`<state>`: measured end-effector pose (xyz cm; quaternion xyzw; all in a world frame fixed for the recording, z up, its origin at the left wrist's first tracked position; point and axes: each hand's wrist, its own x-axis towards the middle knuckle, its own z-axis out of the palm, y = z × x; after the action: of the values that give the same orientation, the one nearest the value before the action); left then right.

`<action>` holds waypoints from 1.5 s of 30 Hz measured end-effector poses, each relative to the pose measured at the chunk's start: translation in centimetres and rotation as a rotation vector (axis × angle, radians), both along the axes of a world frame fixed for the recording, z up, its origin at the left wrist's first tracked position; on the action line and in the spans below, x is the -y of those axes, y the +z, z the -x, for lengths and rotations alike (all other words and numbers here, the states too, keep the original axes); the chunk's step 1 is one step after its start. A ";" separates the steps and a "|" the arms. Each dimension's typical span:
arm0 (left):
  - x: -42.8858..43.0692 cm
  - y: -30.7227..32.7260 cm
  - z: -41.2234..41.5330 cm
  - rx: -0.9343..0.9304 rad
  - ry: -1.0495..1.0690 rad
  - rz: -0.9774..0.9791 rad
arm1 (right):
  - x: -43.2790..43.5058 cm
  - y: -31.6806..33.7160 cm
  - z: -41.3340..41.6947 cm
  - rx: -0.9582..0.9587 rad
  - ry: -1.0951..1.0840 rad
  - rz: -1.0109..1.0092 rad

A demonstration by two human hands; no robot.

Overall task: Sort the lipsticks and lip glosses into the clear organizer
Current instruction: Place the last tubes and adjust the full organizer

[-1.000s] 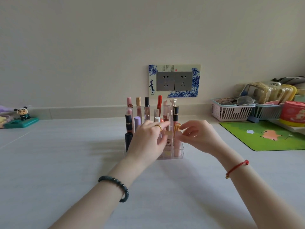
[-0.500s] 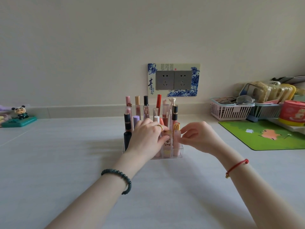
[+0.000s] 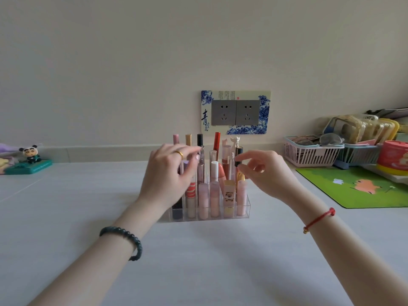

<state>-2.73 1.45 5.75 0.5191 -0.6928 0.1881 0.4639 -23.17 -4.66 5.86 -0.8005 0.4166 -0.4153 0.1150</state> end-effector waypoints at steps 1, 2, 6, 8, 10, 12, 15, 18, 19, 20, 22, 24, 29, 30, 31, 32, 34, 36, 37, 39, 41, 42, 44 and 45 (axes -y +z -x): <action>-0.1 0.1 -0.7 -0.039 -0.002 0.010 | 0.1 0.3 -0.4 -0.070 0.007 0.020; -0.1 0.1 -1.4 -0.076 -0.008 0.013 | 0.2 0.6 -0.9 -0.134 0.016 0.037; -0.1 -1.1 -3.4 -0.195 -0.053 0.008 | 0.9 1.3 -2.4 -0.323 0.010 0.070; -0.1 -1.7 -4.1 -0.229 -0.062 -0.002 | 1.3 1.4 -3.0 -0.382 -0.010 0.087; 0.0 -2.2 -4.7 -0.247 -0.048 -0.030 | 1.5 1.4 -3.2 -0.415 -0.028 0.091; 0.1 -2.4 -5.2 -0.263 -0.035 -0.055 | 1.6 1.4 -3.3 -0.433 -0.044 0.087; 0.0 -2.5 -5.4 -0.289 -0.036 -0.074 | 1.6 1.2 -3.3 -0.449 -0.060 0.097; -0.1 -2.5 -5.4 -0.301 -0.042 -0.083 | 1.4 1.2 -3.1 -0.450 -0.077 0.121; -0.1 -2.5 -5.4 -0.303 -0.043 -0.087 | 1.3 1.2 -2.9 -0.448 -0.082 0.128; -0.1 -2.6 -5.3 -0.305 -0.045 -0.090 | 1.3 1.2 -2.7 -0.447 -0.083 0.131; -0.2 -2.6 -5.3 -0.301 -0.043 -0.095 | 1.2 1.3 -2.4 -0.446 -0.079 0.119; -0.2 -2.7 -5.2 -0.294 -0.042 -0.098 | 1.1 1.5 -2.0 -0.433 -0.070 0.101; -0.2 -2.8 -5.1 -0.276 -0.032 -0.108 | 0.9 1.5 -1.6 -0.363 -0.045 0.110; -0.2 -2.9 -5.1 -0.272 -0.031 -0.111 | 1.0 1.6 -1.6 -0.351 -0.039 0.110; -0.3 -2.9 -5.1 -0.270 -0.031 -0.114 | 1.0 1.6 -1.6 -0.342 -0.034 0.106; -0.3 -3.0 -5.1 -0.267 -0.030 -0.116 | 1.0 1.6 -1.6 -0.336 -0.032 0.102; -0.3 -3.0 -5.2 -0.262 -0.029 -0.118 | 1.0 1.7 -1.7 -0.337 -0.033 0.096; -0.2 -3.1 -5.2 -0.258 -0.028 -0.116 | 1.0 1.8 -1.9 -0.337 -0.036 0.087; -0.2 -3.1 -5.2 -0.256 -0.028 -0.116 | 1.1 1.8 -1.9 -0.332 -0.038 0.082; -0.2 -3.1 -5.2 -0.252 -0.029 -0.116 | 1.0 1.8 -2.1 -0.316 -0.040 0.069; -0.2 -3.2 -5.2 -0.248 -0.030 -0.116 | 1.0 1.8 -2.2 -0.300 -0.045 0.054; -0.2 -3.2 -5.3 -0.247 -0.030 -0.116 | 1.0 1.8 -2.3 -0.288 -0.050 0.046; -0.2 -3.3 -5.3 -0.244 -0.029 -0.114 | 1.1 1.8 -2.4 -0.251 -0.058 0.025; -0.2 -3.3 -5.3 -0.245 -0.029 -0.113 | 1.1 1.7 -2.5 -0.231 -0.060 0.011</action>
<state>2.60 1.63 2.46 0.5534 -0.6480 0.0771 0.5176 -20.67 -5.75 7.59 -0.8308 0.4482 -0.3261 0.0493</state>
